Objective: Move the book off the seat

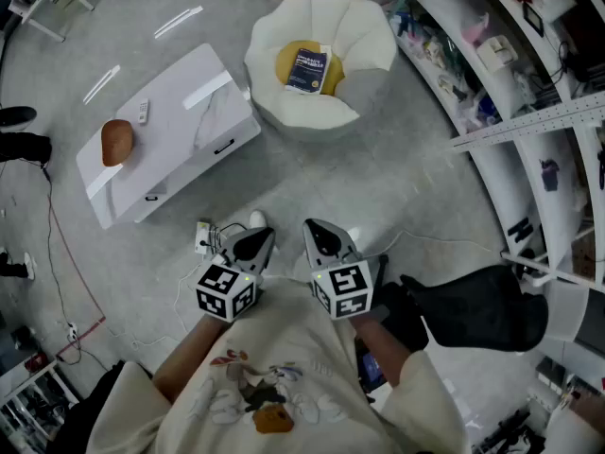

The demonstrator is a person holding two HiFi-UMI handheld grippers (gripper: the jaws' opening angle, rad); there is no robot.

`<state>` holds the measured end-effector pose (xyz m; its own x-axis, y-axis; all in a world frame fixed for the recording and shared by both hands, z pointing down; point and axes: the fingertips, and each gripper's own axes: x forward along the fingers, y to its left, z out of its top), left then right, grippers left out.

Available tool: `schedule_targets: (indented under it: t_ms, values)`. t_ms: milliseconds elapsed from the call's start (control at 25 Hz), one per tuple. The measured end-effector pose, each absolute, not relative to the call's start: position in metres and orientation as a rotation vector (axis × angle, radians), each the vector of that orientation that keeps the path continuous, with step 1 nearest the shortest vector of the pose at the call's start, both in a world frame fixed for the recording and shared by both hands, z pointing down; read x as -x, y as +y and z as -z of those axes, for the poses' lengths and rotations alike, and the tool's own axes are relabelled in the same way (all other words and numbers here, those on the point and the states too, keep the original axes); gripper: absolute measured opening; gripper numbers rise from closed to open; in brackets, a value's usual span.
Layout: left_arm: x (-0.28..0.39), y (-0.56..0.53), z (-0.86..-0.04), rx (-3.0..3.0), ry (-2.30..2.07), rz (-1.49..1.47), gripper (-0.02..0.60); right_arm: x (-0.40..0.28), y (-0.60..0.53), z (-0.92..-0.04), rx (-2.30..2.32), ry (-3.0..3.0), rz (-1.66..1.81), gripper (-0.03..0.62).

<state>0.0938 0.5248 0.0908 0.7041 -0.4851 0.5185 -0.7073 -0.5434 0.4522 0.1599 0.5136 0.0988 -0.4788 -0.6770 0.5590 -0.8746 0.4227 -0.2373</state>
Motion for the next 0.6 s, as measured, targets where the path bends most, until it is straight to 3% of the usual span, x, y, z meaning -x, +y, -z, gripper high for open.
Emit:
schedule_targets:
  t_ms: [200,600]
  values:
    - [-0.056,0.504,-0.097,-2.253,-0.881,-0.439,0.017,-0.108,0.508,-0.096,-1.246,-2.314,-0.697,0.006]
    - [-0.012,0.456,-0.085,-2.292,-0.831,-0.401,0.017,-0.084,0.466,-0.094,-1.373,-2.299,-0.769,0.006]
